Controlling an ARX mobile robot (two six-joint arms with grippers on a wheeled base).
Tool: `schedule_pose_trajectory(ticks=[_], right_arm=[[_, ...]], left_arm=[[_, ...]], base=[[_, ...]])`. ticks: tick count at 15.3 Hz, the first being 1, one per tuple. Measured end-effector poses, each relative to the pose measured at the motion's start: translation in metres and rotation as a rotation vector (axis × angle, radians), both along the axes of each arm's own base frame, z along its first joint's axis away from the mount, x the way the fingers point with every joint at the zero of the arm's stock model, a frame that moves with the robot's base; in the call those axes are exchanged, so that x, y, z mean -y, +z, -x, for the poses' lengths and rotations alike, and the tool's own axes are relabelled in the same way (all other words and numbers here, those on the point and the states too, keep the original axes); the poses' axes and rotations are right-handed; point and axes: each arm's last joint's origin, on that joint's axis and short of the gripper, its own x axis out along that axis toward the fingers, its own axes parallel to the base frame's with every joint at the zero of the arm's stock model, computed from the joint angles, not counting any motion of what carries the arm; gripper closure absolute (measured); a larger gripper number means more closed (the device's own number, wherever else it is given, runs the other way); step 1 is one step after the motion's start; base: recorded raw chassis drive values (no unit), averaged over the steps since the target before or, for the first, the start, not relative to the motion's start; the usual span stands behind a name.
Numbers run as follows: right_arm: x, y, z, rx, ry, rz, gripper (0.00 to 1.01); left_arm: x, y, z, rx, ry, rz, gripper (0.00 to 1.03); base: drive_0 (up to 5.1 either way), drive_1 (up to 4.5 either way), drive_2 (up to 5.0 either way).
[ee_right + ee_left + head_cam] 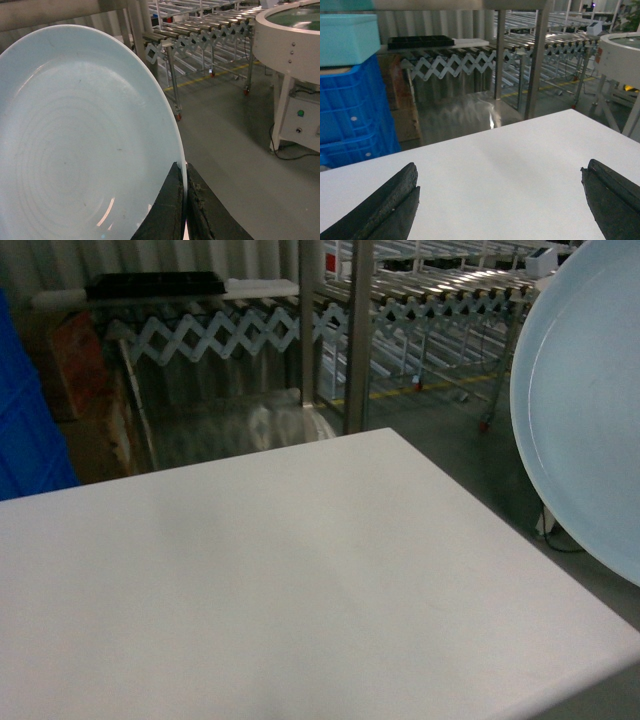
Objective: Place blue tray on left shelf second layer neatly
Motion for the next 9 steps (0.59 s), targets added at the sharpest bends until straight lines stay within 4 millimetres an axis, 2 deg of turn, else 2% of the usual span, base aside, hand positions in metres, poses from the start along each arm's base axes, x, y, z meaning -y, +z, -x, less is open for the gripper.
schedule_pose_trajectory(ticks=[9], right_arm=[[0.0,-0.0004,-0.0001,-0.003,0.0,0.0,0.99]], left_arm=[[0.0,-0.0001,0.0,-0.001,-0.001,0.0,0.05]], base=[[3.6,-3.75,-3.7]])
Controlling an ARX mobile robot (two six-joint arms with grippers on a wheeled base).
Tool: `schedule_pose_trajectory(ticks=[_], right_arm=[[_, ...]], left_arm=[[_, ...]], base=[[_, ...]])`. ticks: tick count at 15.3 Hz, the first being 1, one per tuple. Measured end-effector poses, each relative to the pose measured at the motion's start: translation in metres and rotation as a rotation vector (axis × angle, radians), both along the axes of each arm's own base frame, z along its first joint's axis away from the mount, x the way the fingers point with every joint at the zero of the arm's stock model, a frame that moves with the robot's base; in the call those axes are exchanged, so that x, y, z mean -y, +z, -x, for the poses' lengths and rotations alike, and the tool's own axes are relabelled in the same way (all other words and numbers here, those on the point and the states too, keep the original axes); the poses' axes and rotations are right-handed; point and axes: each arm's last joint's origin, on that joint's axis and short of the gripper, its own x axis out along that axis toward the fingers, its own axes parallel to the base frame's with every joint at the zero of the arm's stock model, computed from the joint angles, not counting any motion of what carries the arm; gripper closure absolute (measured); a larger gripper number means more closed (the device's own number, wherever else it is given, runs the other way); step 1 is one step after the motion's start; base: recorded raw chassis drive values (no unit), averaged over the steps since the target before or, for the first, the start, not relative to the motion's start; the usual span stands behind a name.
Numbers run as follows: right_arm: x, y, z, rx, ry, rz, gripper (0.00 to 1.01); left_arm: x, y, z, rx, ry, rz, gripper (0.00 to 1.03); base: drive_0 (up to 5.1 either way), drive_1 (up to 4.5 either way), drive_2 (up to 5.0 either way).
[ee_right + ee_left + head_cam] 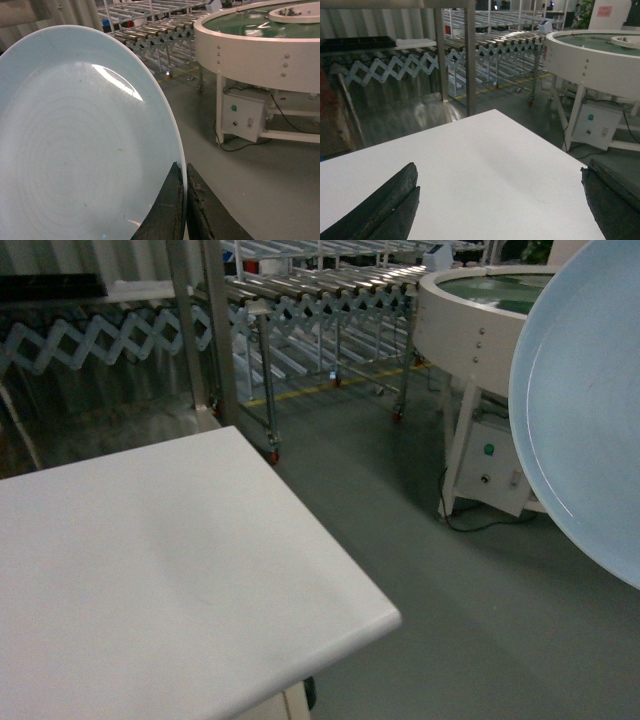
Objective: Place blue tray on left shelf second layer neatly
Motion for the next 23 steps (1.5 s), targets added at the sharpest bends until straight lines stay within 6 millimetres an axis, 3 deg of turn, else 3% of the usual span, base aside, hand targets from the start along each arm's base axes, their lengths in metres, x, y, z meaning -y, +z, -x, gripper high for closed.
schedule_pose_trajectory(ticks=[23], right_arm=[[0.0,0.0005,0.0001,0.004,0.0,0.0,0.99]], left_arm=[[0.0,0.0,0.0,0.0,0.002,0.0,0.05]], base=[[3.5,-3.83,-3.8]])
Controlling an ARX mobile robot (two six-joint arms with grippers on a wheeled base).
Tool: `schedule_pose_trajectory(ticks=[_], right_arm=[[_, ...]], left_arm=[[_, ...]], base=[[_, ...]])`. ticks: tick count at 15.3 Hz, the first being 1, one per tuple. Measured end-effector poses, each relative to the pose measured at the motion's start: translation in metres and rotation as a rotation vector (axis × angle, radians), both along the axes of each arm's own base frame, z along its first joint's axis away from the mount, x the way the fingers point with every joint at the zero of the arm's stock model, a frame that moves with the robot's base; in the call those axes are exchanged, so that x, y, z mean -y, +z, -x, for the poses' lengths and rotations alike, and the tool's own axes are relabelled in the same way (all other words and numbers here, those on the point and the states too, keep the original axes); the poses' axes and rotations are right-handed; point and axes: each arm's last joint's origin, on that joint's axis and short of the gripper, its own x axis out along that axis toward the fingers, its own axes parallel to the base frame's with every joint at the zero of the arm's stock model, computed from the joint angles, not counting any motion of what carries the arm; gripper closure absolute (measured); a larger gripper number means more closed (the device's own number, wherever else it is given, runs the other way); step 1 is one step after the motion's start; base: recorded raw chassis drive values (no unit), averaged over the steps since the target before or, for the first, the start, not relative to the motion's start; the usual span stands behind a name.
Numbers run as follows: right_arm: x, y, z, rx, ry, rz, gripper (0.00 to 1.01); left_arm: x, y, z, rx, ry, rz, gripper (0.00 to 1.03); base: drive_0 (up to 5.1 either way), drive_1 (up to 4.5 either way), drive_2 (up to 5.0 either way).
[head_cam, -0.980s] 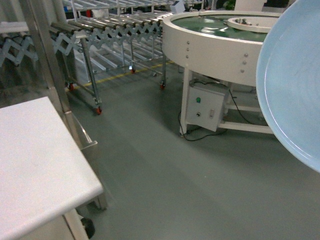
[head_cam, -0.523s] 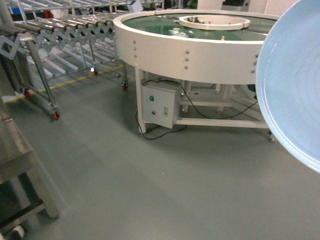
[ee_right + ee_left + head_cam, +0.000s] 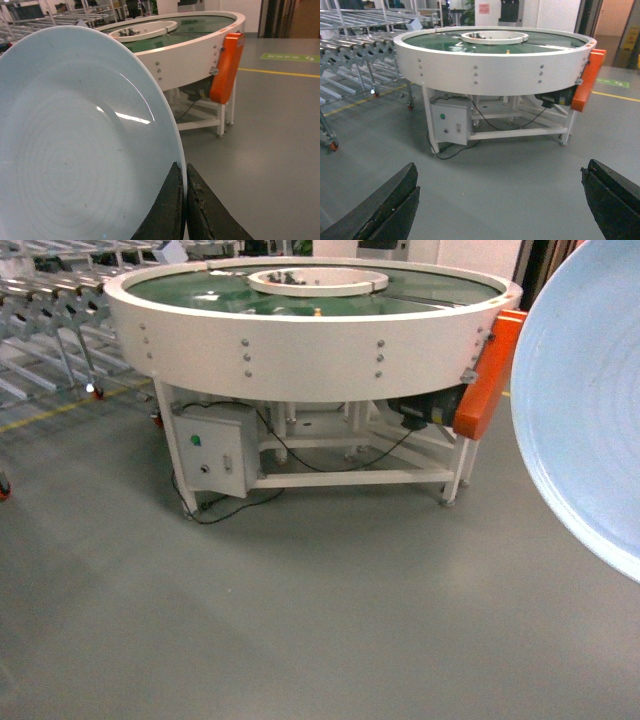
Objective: Place blue tray on left shelf second layer neatly
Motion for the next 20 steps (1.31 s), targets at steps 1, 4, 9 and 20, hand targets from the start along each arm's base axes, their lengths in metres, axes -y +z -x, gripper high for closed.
schedule_pose_trajectory(ticks=[1,4,9,20], right_arm=[[0.0,-0.0008,-0.0002,-0.007,0.0,0.0,0.99],[0.0,-0.0006,-0.0001,-0.006,0.0,0.0,0.99],[0.0,-0.0005,-0.0001,-0.004,0.0,0.0,0.99],[0.0,0.0007,0.0005,0.004,0.0,0.0,0.99]], left_arm=[[0.0001,-0.0002,0.0,-0.002,-0.003,0.0,0.05],[0.0001,-0.0001,0.0,-0.001,-0.004,0.0,0.05],[0.0001,-0.0002,0.0,-0.002,-0.004,0.0,0.05],[0.0001,0.0001,0.0,0.001,-0.002,0.0,0.05]], base=[[3.2,-3.96,-4.0],[3.1,-3.96,-4.0],[2.2,-3.02,-3.0],[-1.4,0.91,-3.8]])
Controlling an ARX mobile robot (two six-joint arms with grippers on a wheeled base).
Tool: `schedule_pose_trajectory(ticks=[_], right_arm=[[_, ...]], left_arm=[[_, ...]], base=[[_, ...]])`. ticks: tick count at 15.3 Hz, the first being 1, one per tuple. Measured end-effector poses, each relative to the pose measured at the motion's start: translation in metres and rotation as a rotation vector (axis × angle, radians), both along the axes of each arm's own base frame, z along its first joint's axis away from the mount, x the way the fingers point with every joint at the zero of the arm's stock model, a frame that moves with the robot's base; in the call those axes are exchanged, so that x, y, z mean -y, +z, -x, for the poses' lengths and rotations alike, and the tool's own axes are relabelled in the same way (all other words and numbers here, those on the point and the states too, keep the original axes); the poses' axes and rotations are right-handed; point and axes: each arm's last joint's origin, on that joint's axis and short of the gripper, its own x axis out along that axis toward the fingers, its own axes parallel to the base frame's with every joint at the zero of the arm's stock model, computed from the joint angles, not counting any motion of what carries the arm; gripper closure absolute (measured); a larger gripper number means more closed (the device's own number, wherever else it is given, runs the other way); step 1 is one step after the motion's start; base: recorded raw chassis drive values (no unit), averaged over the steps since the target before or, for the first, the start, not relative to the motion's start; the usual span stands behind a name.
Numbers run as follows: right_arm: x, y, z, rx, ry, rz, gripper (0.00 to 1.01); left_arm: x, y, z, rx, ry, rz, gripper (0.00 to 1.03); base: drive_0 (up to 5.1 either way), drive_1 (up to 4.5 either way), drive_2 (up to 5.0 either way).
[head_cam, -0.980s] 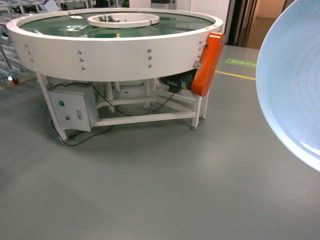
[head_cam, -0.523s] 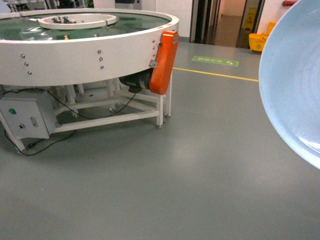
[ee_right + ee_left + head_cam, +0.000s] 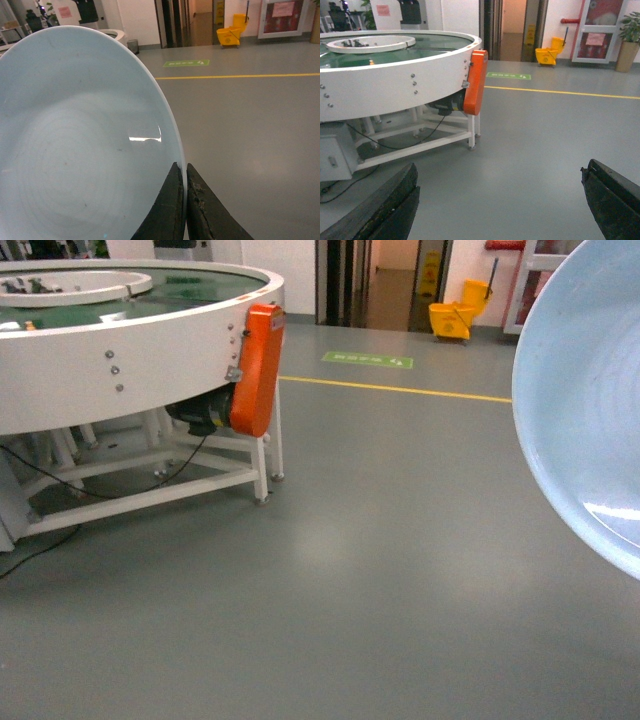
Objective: Place blue tray on left shelf second layer neatly
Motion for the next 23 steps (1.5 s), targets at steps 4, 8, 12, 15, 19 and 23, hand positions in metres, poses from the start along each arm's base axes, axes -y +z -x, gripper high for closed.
schedule_pose_trajectory(ticks=[4,8,12,15,19,23], right_arm=[[0.0,-0.0003,-0.0001,-0.002,0.0,0.0,0.99],[-0.0001,-0.0001,-0.0001,-0.001,0.001,0.0,0.99],[0.0,-0.0016,-0.0006,-0.011,0.0,0.0,0.99],[0.0,-0.0012,-0.0006,-0.008,0.0,0.0,0.99],[0.0,-0.0013,-0.0006,-0.008,0.0,0.0,0.99],[0.0,-0.0012,-0.0006,-0.008,0.0,0.0,0.99]], left_arm=[[0.0,-0.0002,0.0,-0.002,0.001,0.0,0.05],[0.0,0.0,0.0,0.0,0.0,0.0,0.05],[0.0,-0.0001,0.0,-0.001,0.0,0.0,0.05],[0.0,-0.0001,0.0,-0.001,0.0,0.0,0.05],[0.0,-0.0001,0.0,-0.001,0.0,0.0,0.05],[0.0,-0.0001,0.0,-0.001,0.0,0.0,0.05]], base=[[-1.6,2.76,-5.9],[-1.4,1.4,-4.1],[-1.4,-1.43,-1.4],[-1.5,-1.52,-1.5],[-1.6,-1.58,-1.6],[-1.5,-1.49,-1.5]])
